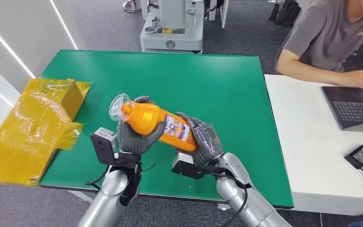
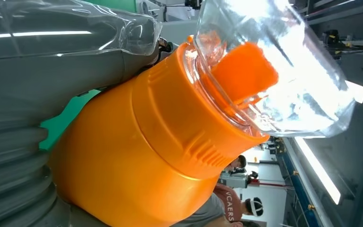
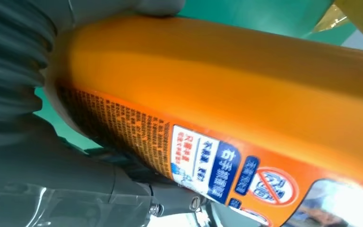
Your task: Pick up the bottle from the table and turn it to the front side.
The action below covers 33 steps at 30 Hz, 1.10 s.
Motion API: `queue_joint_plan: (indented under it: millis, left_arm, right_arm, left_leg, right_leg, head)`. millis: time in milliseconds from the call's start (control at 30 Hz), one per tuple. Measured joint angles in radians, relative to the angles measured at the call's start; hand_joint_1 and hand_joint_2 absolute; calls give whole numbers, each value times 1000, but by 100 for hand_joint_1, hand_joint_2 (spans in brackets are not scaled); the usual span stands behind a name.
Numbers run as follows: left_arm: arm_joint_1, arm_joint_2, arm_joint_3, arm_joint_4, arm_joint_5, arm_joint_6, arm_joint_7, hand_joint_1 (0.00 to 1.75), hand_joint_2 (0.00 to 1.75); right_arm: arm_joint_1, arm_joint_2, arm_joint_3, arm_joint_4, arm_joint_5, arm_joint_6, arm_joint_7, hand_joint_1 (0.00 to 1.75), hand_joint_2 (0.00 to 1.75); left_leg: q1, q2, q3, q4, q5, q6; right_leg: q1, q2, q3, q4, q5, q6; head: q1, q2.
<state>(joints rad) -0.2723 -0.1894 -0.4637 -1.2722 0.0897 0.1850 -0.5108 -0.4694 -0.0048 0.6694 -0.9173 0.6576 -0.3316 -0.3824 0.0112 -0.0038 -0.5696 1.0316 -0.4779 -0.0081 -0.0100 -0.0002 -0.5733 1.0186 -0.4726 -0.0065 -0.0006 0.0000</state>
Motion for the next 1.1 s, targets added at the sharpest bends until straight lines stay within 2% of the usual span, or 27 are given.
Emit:
queue_joint_plan:
  millis: [67, 200, 433, 567, 667, 733, 833, 900, 1000, 1100]
  left_arm:
    - [3, -1, 0, 0, -3, 1, 1, 175, 175]
    - [6, -5, 0, 0, -5, 3, 1, 175, 175]
    - [4, -8, 0, 0, -5, 15, 0, 175, 175]
    - [11, -8, 0, 0, -1, 26, 2, 175, 175]
    - [15, -6, 0, 0, 3, 33, 1, 175, 175]
    - [15, -5, 0, 0, 8, 35, -1, 175, 175]
    - [14, -3, 0, 2, 18, 37, -7, 175, 175]
    - [14, -1, 0, 6, 22, 38, -14, 175, 175]
    - [14, 4, 0, 8, 23, 44, -20, 175, 175]
    - [14, 9, 0, 8, 16, 55, -20, 175, 175]
  right_arm:
    - [9, 5, -2, -4, 6, -21, 16, 0, 175]
    - [28, 12, -14, -23, -12, -51, 23, 0, 0]
    - [75, 14, -38, -100, -94, -82, -9, 0, 0]
    - [113, 16, -51, -200, -252, -96, -76, 0, 0]
    - [150, 17, -52, -303, -385, -71, -123, 0, 0]
    - [174, 16, -51, -363, -487, -2, -135, 0, 0]
    - [211, 15, -52, -440, -737, 209, -159, 0, 0]
    - [235, 14, -54, -484, -832, 303, -181, 0, 0]
    - [266, 13, -60, -543, -861, 354, -200, 0, 0]
    - [285, 12, -66, -585, -826, 348, -204, 0, 0]
  left_leg:
    - [0, 0, 0, 0, 0, 0]
    - [0, 0, 0, 0, 0, 0]
    - [0, 0, -1, 0, 0, 0]
    - [0, 0, -1, 0, 0, 0]
    - [0, 0, -1, 0, 0, 0]
    - [0, 0, -1, 0, 0, 0]
    - [0, 0, -1, 0, 0, 0]
    - [0, 0, -1, 0, 0, 0]
    - [0, 0, -1, 0, 0, 0]
    - [0, 0, -1, 0, 0, 0]
  right_leg:
    - [0, 0, 0, 0, 0, 0]
    - [0, 0, 0, 0, 0, 0]
    - [0, 0, 0, 0, 0, 0]
    - [0, 0, 0, 0, 0, 0]
    - [0, 0, -1, 0, 0, 0]
    - [0, 0, -1, 0, 0, 0]
    - [0, 0, -1, 0, 0, 0]
    - [0, 0, -1, 0, 0, 0]
    - [0, 0, -1, 0, 0, 0]
    - [0, 0, -1, 0, 0, 0]
  head:
    - [0, 0]
    - [0, 0]
    - [0, 0]
    - [0, 0]
    - [0, 0]
    - [0, 0]
    - [0, 0]
    - [0, 0]
    - [0, 0]
    - [0, 0]
